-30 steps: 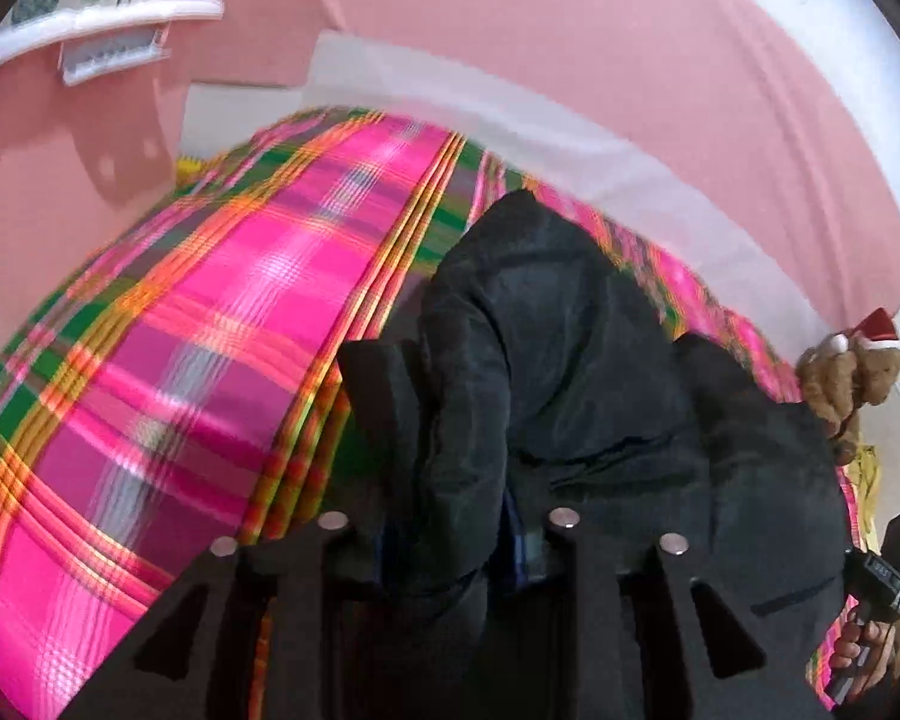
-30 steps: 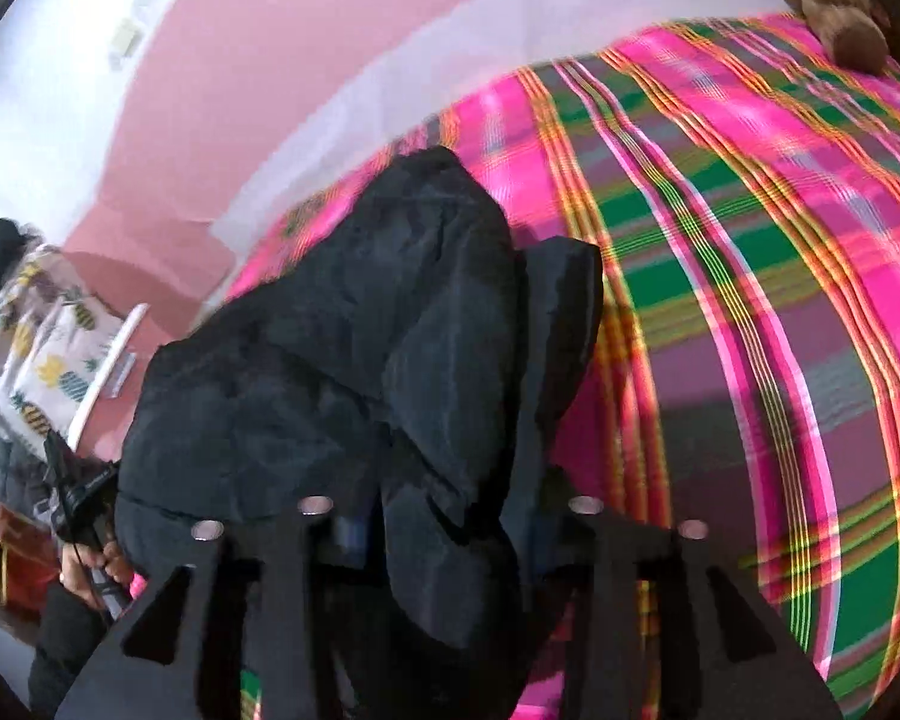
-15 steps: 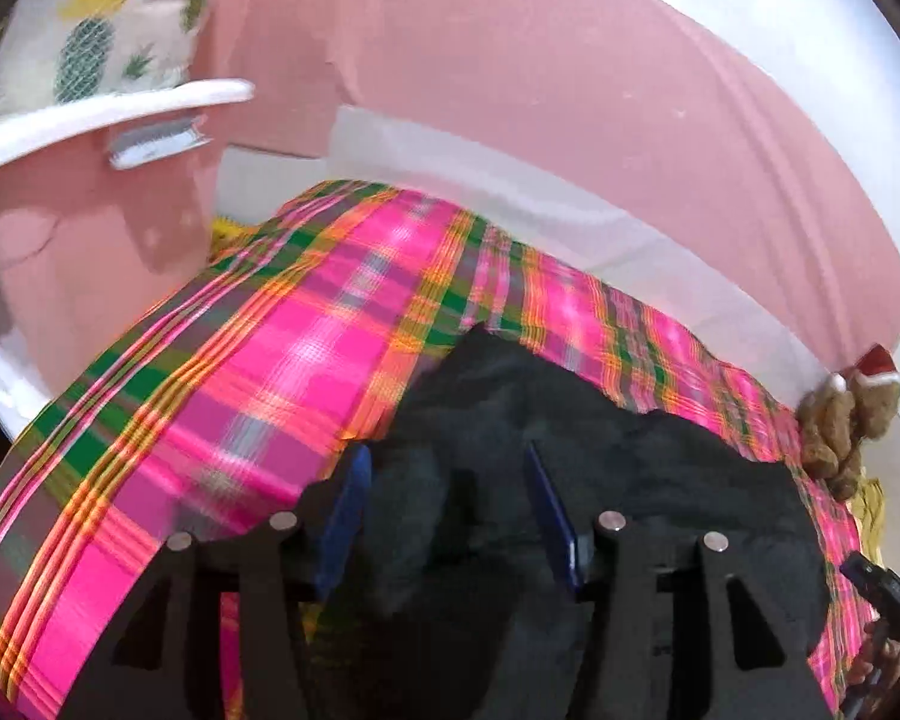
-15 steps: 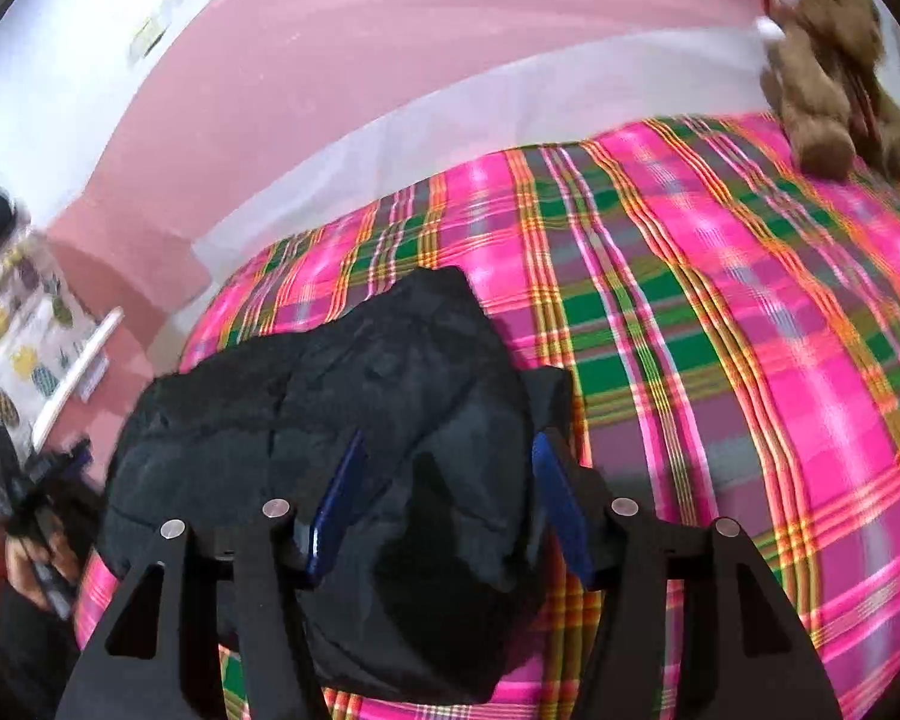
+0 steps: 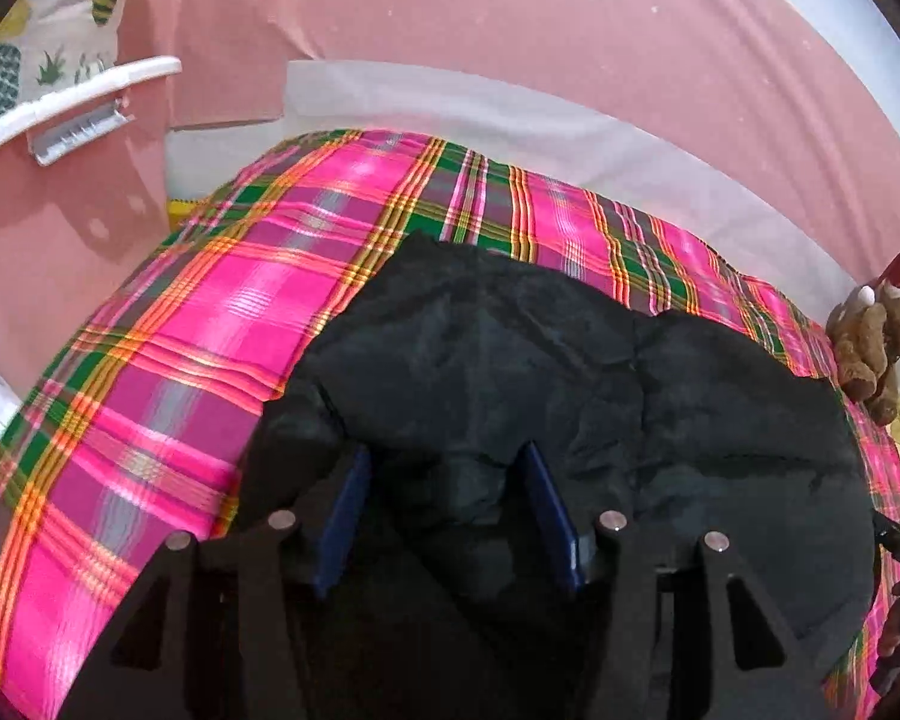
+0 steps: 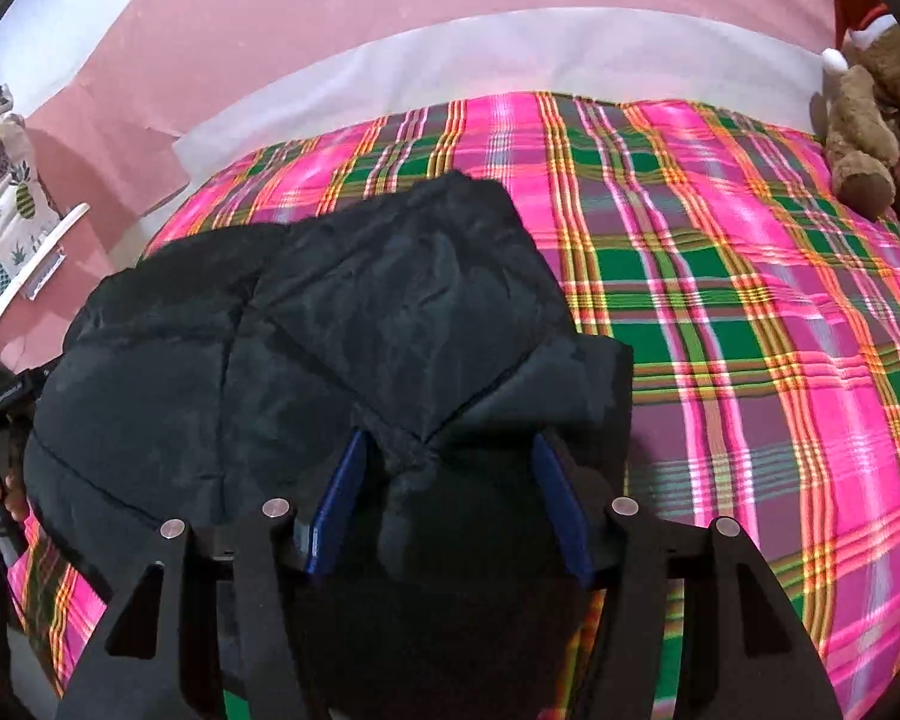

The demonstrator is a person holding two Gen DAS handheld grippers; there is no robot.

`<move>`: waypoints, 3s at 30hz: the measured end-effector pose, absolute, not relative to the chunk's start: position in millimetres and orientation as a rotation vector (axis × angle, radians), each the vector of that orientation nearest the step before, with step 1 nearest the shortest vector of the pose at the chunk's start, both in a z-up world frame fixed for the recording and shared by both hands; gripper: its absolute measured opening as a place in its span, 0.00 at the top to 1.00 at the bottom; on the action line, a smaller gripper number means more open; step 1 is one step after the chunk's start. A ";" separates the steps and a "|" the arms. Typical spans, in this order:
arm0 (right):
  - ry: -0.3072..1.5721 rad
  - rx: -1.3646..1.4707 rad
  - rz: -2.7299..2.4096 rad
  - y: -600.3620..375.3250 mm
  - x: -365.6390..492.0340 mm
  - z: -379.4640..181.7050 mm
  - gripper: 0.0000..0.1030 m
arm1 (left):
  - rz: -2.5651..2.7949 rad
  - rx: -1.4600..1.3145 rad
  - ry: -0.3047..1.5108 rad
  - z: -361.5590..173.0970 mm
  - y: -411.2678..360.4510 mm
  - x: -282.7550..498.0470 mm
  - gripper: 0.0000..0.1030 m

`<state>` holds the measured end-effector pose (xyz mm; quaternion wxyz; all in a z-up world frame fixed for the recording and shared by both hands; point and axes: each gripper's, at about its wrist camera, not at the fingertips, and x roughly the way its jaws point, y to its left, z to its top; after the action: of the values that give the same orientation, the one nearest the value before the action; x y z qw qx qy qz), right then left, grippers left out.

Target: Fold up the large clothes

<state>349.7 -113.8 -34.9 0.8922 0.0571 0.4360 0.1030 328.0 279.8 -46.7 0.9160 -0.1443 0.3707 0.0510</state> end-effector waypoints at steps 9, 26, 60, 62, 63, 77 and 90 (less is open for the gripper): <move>0.795 0.126 0.276 -109.1 263.8 13.5 0.44 | 0.085 -0.301 0.692 -7.3 235.6 238.1 0.45; 0.703 0.019 0.292 -91.7 106.3 43.6 0.44 | 0.033 -0.244 0.619 23.8 131.3 69.3 0.22; 0.717 -0.074 0.296 -63.5 72.7 32.5 0.44 | 0.120 -0.215 0.697 6.2 110.6 37.9 0.03; 0.718 -0.077 0.295 -64.0 73.2 31.9 0.44 | 0.115 -0.209 0.697 6.1 109.1 38.1 0.03; 0.719 -0.076 0.295 -64.2 73.8 31.1 0.44 | 0.109 -0.213 0.698 6.1 108.8 38.1 0.03; 0.727 -0.076 0.295 -63.6 74.7 30.0 0.44 | 0.112 -0.219 0.701 5.3 109.8 38.8 0.03; 0.729 -0.073 0.292 -63.8 74.9 29.4 0.44 | 0.114 -0.204 0.696 6.0 107.2 37.4 0.03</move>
<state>74.9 -63.8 29.4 0.9232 -0.0357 0.3553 0.1423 37.4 107.2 6.0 0.9334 -0.0998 0.3402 0.0556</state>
